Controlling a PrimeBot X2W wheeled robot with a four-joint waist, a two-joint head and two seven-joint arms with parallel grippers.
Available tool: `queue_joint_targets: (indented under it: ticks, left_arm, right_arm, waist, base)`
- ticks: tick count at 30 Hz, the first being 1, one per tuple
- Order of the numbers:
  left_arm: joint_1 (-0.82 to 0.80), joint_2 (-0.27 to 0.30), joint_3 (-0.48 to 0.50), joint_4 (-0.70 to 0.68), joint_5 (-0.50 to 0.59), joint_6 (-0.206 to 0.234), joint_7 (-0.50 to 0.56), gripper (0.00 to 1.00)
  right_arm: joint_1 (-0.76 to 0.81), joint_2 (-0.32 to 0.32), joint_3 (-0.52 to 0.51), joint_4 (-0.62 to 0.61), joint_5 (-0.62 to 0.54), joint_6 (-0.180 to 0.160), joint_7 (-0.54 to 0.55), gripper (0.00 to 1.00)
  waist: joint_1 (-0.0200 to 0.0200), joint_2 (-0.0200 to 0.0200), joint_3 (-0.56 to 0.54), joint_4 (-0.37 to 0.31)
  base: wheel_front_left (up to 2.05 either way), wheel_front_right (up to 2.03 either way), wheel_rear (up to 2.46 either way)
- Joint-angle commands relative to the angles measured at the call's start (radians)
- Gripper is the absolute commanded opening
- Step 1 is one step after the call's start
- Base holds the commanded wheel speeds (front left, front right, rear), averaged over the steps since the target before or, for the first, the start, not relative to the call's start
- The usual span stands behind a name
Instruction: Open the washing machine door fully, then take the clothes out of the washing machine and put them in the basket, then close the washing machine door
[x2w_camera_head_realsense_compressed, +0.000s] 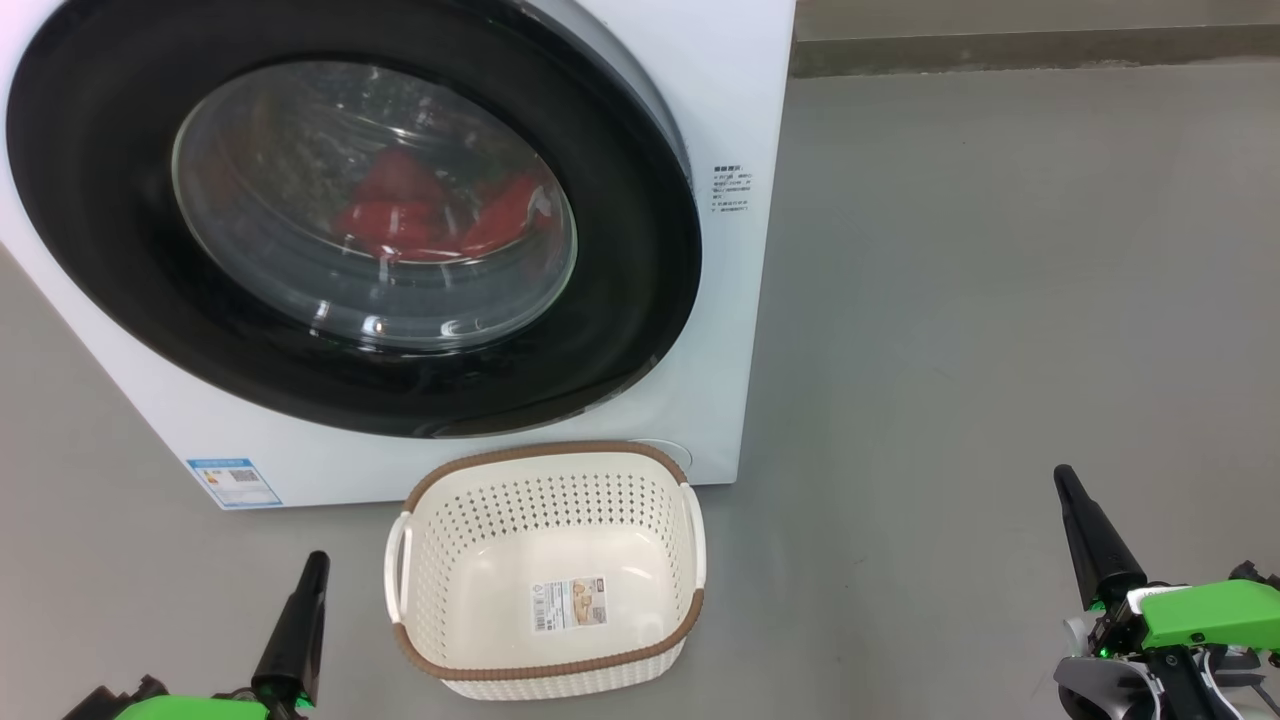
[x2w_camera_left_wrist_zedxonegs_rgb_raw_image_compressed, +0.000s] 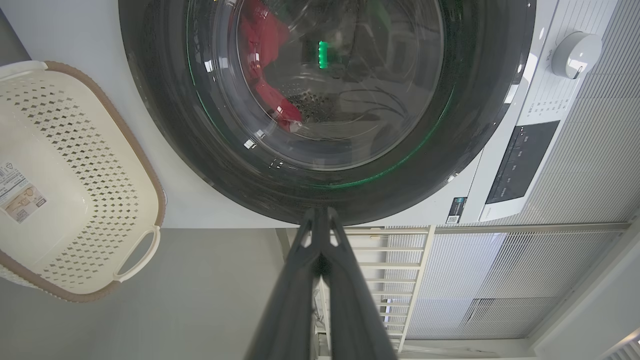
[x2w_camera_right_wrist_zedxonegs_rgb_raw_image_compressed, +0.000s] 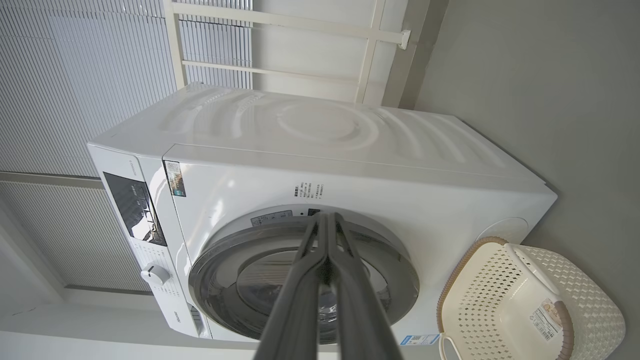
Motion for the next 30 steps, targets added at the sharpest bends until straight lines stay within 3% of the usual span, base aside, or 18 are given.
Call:
queue_joint_targets:
  ticks: [1,8,9,16,21,30]
  left_arm:
    - [-0.04,0.008,0.037,-0.025,0.013,-0.007,0.01,0.0]
    - [-0.04,0.008,0.038,-0.025,0.014,-0.007,0.011,0.0]
    - [0.0,-0.001,0.001,0.0,0.0,0.0,0.007,1.0]
    - [0.028,-0.012,-0.007,0.036,0.005,0.0,0.001,1.0]
    - [0.034,-0.011,-0.01,0.024,0.021,0.0,-0.014,1.0]
    - [0.044,-0.009,-0.01,0.01,0.077,-0.001,-0.04,1.0]
  right_arm:
    - [-0.042,-0.006,0.015,-0.028,-0.01,0.001,0.008,0.0]
    - [-0.042,-0.005,0.014,-0.028,-0.01,0.001,0.008,0.0]
    - [0.0,0.0,-0.001,0.0,0.0,0.0,0.003,1.0]
    - [0.029,0.014,0.008,0.04,-0.002,0.0,-0.003,1.0]
    - [0.036,0.011,0.02,0.033,-0.02,0.0,-0.018,1.0]
    - [0.05,0.007,0.033,0.025,-0.095,0.0,-0.044,1.0]
  waist:
    - [0.0,0.0,0.0,0.0]
    - [0.0,0.0,0.0,0.0]
    - [0.0,0.0,0.0,0.0]
    - [0.0001,0.0,0.001,0.0]
    - [0.0023,0.0,-0.001,0.003]
    - [0.0,0.0,0.001,0.006]
  base:
    - [0.0,0.0,0.0]
    - [0.0,0.0,0.0]
    - [0.0,0.0,0.0]
    - [0.0,0.0,0.0]
    - [0.0,0.0,0.0]
    - [0.0,0.0,0.0]
